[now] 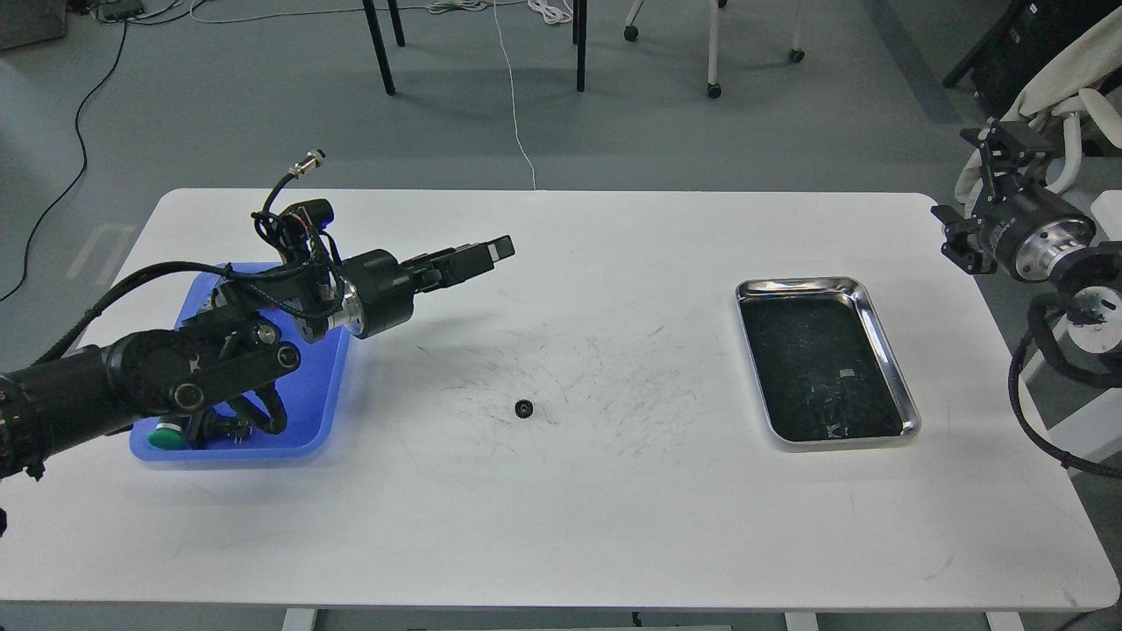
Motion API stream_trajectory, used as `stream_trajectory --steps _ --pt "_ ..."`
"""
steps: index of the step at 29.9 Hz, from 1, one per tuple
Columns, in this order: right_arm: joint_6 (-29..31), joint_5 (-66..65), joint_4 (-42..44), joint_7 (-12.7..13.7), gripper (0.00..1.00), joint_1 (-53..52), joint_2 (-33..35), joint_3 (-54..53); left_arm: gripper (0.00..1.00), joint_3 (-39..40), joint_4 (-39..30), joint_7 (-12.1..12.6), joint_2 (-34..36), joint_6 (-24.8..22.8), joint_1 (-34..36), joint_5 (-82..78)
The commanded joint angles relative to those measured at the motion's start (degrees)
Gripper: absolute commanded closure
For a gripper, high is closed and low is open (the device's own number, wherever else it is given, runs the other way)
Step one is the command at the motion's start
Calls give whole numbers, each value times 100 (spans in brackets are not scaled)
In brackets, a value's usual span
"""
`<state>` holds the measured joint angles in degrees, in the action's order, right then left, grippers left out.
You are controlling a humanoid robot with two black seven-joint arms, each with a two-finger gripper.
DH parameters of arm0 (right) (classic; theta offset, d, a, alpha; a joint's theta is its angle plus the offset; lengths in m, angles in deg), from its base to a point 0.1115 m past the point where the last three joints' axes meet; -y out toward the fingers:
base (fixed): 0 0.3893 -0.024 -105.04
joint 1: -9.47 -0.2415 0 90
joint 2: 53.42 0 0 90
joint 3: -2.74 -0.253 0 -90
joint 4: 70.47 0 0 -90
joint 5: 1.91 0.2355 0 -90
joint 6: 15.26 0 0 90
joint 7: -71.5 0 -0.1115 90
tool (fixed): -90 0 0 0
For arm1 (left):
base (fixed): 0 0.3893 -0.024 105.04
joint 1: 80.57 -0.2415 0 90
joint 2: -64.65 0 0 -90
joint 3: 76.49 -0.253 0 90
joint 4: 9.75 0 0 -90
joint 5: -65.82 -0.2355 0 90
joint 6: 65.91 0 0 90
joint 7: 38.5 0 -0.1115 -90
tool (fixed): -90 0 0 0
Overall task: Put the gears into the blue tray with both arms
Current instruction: 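Swing the left gripper out over the blue tray toward the gear, then lower the left gripper onto the black gear and close it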
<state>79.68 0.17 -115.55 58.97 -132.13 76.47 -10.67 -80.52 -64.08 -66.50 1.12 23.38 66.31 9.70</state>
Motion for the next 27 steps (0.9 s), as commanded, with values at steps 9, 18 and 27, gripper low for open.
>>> stream_trajectory --steps 9,18,27 --pt "7 -6 -9 -13 4 150 -8 -13 4 78 -121 0 227 -8 -1 -942" --pt "7 -42 8 -13 4 168 -69 -5 14 -467 -455 0 631 652 148 -2798" --pt "-20 -68 0 -13 4 159 -95 57 21 -1240 -350 0 377 1381 421 -3678"
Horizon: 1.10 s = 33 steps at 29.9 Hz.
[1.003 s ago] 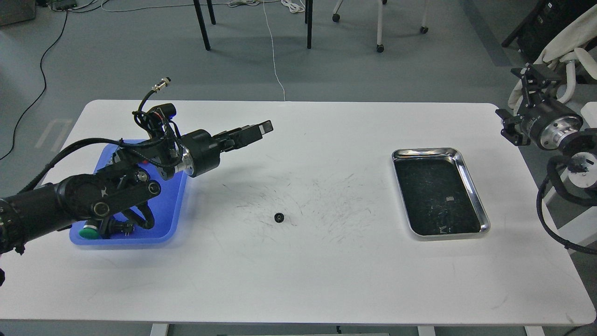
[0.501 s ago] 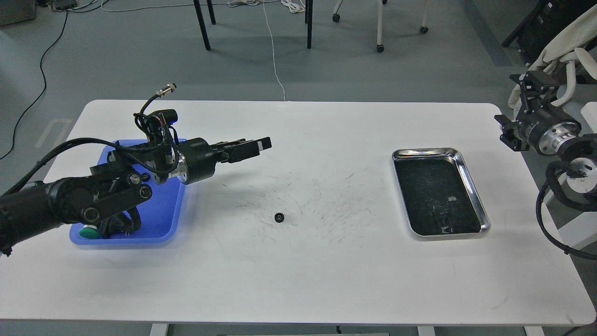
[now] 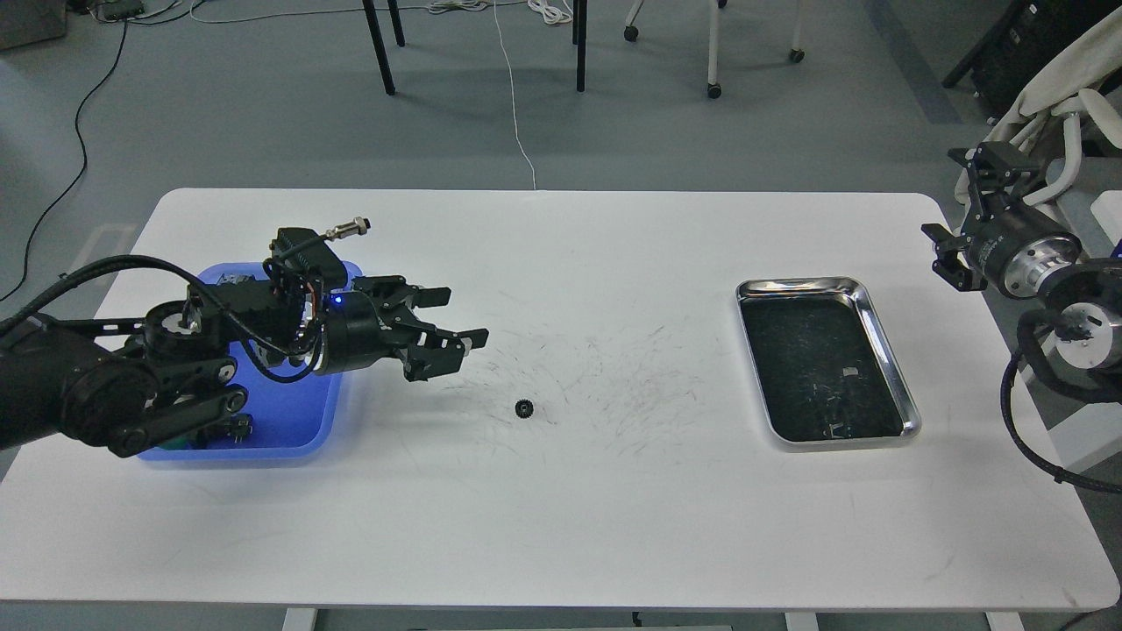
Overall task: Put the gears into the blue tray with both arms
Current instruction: 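Lower the left gripper onto the black gear and close it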
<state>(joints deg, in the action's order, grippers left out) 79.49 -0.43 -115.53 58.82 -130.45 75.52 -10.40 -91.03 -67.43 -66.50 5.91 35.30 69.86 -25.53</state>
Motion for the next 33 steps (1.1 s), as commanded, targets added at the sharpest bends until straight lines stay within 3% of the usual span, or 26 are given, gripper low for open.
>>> stream_trajectory --steps 1,9,23,33 --pt "-1 -16 -3 2 4 0 -1 30 21 -224 -15 0 -112 180 74 -190" --pt "-1 -25 50 2 4 44 -1 39 21 -602 55 0 -182 285 180 -1024" --pt "25 -34 235 2 4 44 -1 65 22 -1262 785 0 -1333 619 109 -1078" --pt "34 -34 261 -7 4 96 -9 65 34 -1279 1031 0 -1474 663 57 -1060"
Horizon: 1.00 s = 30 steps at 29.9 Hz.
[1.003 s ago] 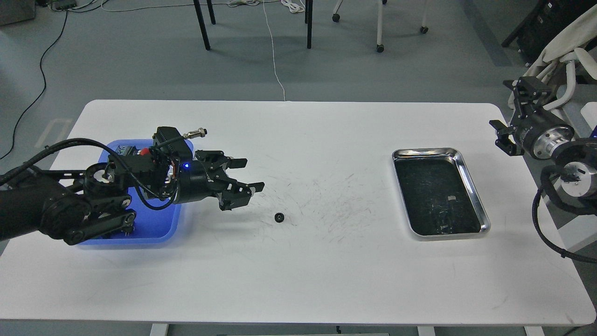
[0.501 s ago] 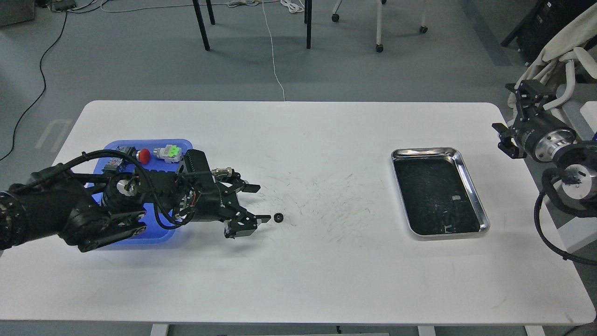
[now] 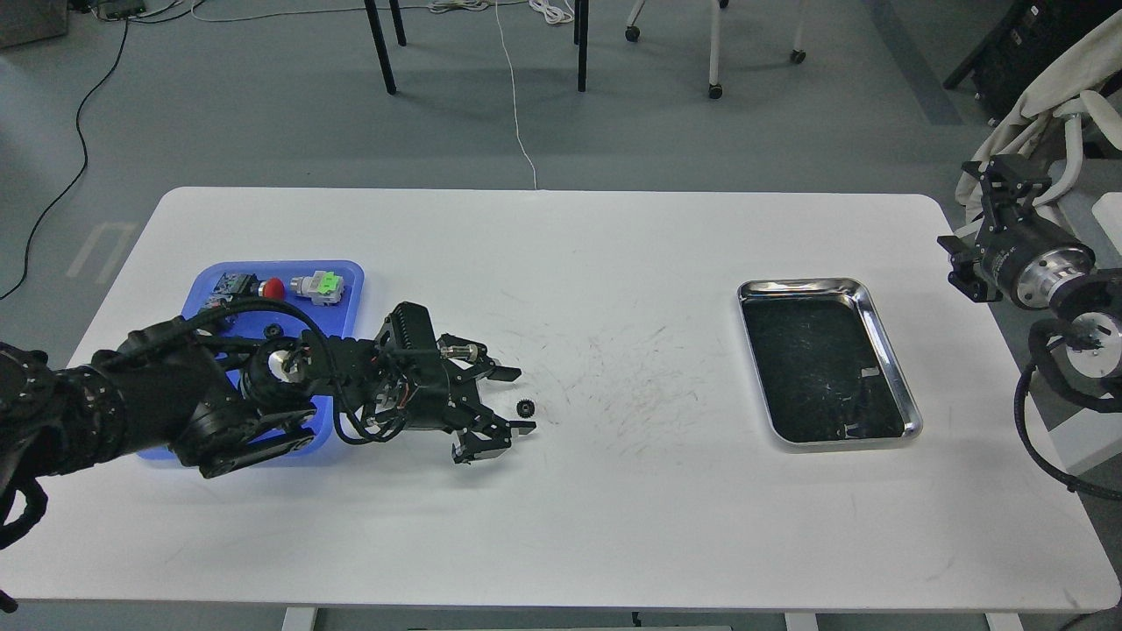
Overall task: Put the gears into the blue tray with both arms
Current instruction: 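Lower the left gripper onto the black gear and close it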
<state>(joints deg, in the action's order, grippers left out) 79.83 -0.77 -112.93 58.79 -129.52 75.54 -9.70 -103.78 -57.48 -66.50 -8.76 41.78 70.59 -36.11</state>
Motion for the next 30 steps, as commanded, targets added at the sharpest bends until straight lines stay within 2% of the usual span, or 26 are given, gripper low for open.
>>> stream_trajectory --steps 1,10,16,22,30 --pt "0 0 1 -4 4 3 -3 -5 37 -4 45 1 -6 33 -25 -11" --pt "0 0 1 -4 4 38 -2 4 47 -13 177 1 -50 130 -175 -11" --pt "0 -8 1 -12 4 47 -2 4 50 -13 273 1 -85 139 -192 -2" --pt "0 -8 1 -12 4 47 -11 4 61 -4 343 1 -155 218 -236 16" --pt "0 -35 1 -12 4 47 -11 -13 68 -4 423 1 -173 245 -245 16"
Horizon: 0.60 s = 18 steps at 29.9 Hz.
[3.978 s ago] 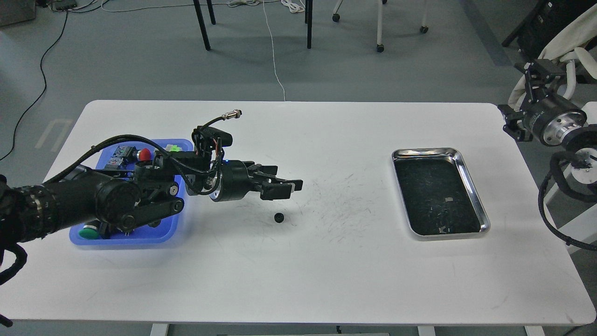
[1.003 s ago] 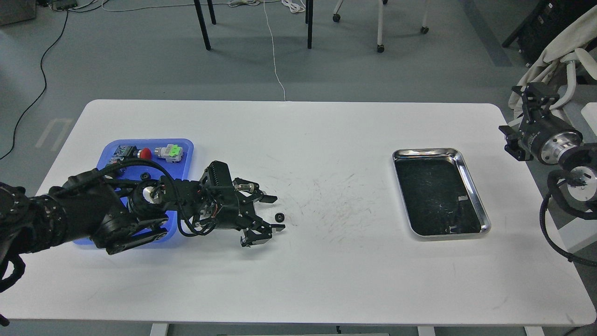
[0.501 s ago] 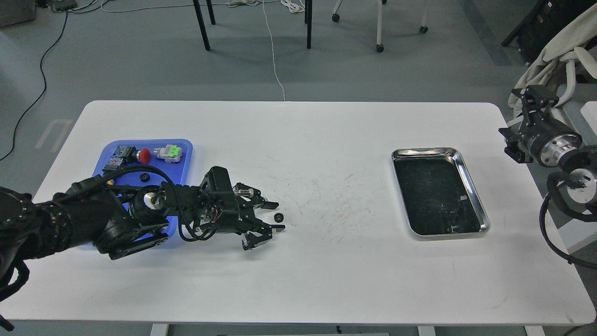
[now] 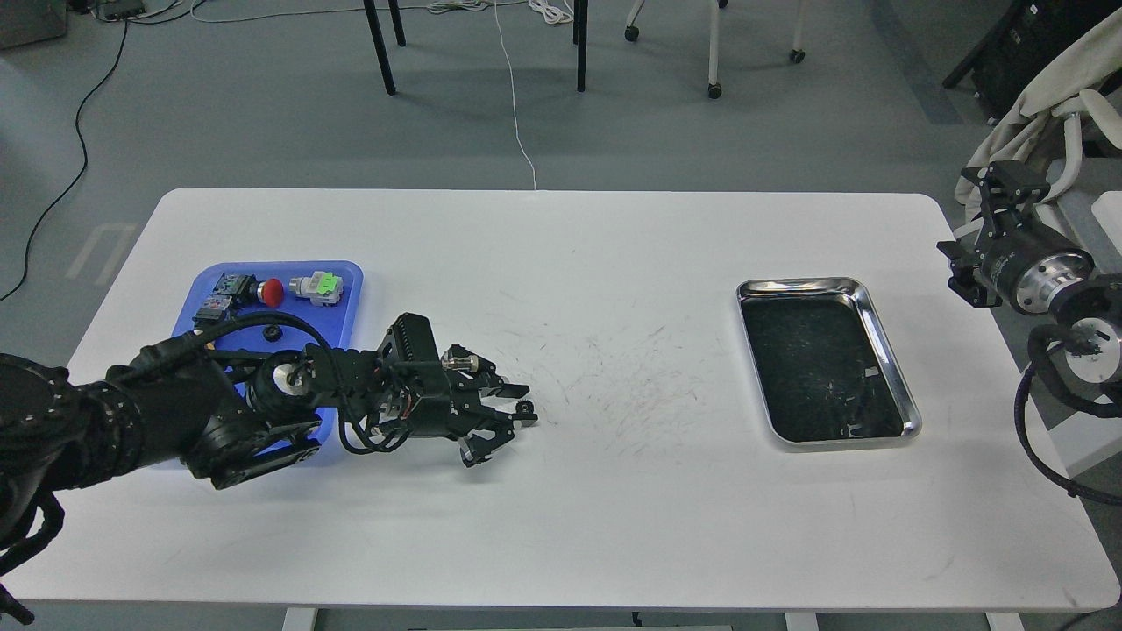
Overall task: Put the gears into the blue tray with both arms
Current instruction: 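Lower the left gripper onto the black gear and close it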
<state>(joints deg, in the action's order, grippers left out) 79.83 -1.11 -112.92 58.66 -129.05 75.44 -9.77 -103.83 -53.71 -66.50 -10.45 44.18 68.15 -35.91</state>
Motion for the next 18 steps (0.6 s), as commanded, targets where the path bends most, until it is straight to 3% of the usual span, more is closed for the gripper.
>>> stream_trajectory --steps 1,8,10,18 --pt "0 -1 -1 1 4 0 -1 -6 70 1 46 0 -13 4 -10 3" --pt "0 -10 -1 1 4 0 -1 2 75 27 117 0 -110 127 -133 12" --pt "0 -10 -1 1 4 0 -1 2 82 27 117 0 -84 136 -133 12" --pt "0 -10 8 -26 4 44 -10 2 87 89 64 0 223 188 -80 47"
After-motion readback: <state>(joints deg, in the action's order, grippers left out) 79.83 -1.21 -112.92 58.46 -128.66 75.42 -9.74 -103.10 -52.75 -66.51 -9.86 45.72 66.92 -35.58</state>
